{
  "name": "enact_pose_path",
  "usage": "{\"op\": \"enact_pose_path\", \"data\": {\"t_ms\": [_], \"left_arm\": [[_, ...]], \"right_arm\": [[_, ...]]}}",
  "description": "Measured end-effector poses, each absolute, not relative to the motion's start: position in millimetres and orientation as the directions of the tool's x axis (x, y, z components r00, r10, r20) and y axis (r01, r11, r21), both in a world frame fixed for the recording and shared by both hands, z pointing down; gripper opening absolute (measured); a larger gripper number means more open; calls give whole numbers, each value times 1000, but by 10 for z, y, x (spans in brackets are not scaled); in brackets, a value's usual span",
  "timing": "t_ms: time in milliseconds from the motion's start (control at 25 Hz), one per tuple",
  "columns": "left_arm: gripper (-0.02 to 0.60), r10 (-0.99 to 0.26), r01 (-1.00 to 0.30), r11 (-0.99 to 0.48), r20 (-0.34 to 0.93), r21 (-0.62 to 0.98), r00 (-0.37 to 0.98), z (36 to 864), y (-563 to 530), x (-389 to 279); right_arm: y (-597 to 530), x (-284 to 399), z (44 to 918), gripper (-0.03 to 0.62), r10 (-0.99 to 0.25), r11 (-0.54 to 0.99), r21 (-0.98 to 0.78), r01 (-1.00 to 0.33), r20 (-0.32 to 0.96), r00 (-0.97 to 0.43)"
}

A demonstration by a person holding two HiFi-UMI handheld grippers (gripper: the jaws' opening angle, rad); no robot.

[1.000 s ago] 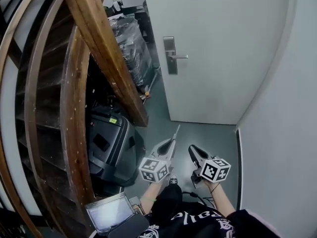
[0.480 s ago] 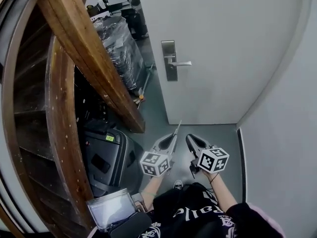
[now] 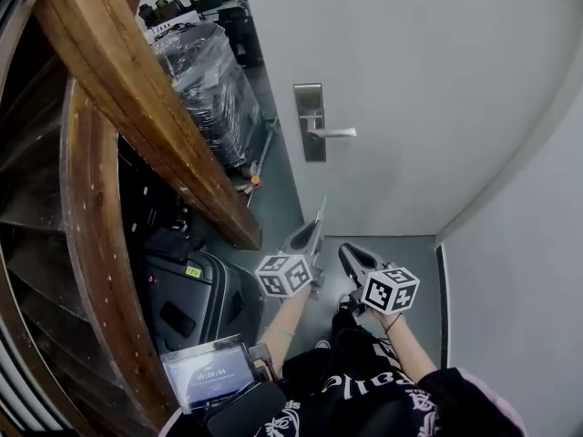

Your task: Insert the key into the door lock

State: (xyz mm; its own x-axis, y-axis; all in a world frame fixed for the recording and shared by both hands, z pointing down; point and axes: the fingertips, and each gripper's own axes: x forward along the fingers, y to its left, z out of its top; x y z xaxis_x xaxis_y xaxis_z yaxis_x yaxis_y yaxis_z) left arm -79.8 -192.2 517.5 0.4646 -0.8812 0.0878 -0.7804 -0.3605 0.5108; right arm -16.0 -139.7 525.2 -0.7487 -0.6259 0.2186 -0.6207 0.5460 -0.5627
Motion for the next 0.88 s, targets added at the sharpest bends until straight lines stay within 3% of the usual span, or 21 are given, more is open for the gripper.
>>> {"op": "enact_pose_path", "data": {"t_ms": [160, 400, 880], "left_arm": [[21, -901, -735, -311, 59, 603, 429, 5215, -2450, -847], [21, -932, -476, -216, -35, 853, 361, 5392, -3234, -934], [21, -946, -225, -187, -114, 956, 304, 5472, -3972, -1099]], "right_arm": [[-1856, -161, 5180, 37, -605, 576, -546, -608, 216, -766], [-2419, -39, 5126, 37, -594, 590, -536, -604, 219, -774], [-2806, 94, 5257, 37, -584, 573, -527, -628, 275, -764]]}}
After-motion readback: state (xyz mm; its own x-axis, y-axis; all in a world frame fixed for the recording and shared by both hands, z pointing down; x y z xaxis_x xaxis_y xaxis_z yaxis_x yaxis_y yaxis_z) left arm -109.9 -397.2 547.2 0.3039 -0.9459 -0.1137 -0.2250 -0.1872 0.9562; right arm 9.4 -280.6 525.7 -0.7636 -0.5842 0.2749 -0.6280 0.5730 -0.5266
